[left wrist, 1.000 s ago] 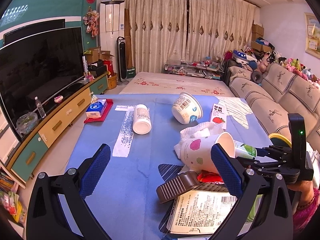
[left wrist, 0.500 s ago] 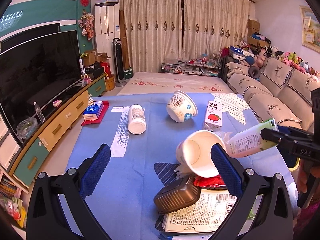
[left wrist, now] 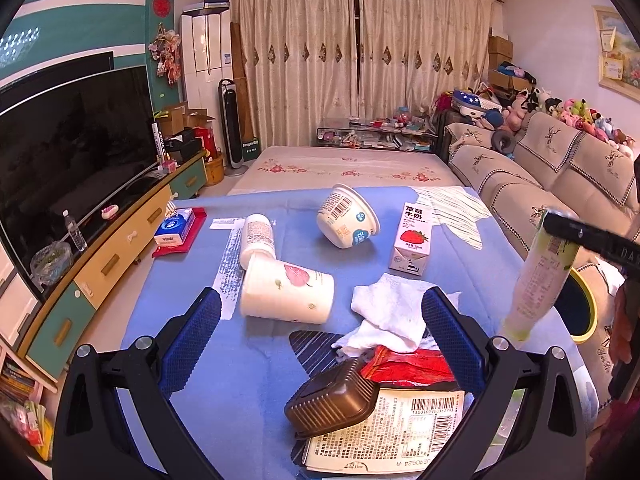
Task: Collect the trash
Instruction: 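Carry the coconut water bottle with the right gripper over the yellow bin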
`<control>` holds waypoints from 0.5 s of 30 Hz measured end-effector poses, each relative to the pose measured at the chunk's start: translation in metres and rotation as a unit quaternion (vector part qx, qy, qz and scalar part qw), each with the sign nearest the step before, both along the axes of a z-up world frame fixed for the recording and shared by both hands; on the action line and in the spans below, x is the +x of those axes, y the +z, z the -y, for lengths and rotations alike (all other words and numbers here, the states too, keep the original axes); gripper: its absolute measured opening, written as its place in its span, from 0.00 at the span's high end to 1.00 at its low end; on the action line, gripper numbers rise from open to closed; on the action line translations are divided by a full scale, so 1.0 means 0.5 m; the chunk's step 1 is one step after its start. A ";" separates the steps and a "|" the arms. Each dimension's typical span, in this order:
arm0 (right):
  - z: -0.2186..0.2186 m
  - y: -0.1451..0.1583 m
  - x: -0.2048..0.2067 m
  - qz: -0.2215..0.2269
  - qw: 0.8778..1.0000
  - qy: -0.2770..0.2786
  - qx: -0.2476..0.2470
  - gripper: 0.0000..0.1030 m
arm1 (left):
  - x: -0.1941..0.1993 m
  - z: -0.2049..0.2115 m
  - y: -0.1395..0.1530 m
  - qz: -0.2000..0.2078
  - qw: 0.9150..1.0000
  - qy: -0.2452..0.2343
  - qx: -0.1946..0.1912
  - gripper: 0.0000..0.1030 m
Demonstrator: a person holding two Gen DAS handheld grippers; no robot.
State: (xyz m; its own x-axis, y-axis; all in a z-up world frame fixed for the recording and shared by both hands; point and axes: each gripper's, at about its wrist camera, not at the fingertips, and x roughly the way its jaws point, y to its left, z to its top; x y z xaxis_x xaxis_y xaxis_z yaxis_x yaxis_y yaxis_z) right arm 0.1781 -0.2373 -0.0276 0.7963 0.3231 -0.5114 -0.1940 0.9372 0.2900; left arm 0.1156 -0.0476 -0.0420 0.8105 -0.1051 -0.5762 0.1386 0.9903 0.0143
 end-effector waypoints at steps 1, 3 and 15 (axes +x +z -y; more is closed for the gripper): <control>0.003 0.005 0.000 0.003 1.000 -0.003 0.000 0.51 | 0.000 0.003 0.000 0.000 1.000 -0.001 0.003 0.04; 0.006 0.013 -0.002 0.009 1.000 -0.005 -0.002 0.51 | 0.000 0.007 -0.001 -0.001 1.000 -0.003 0.005 0.04; 0.231 0.034 -0.034 0.033 0.983 -0.179 -0.020 0.51 | 0.016 0.025 -0.005 -0.006 1.000 -0.004 0.010 0.04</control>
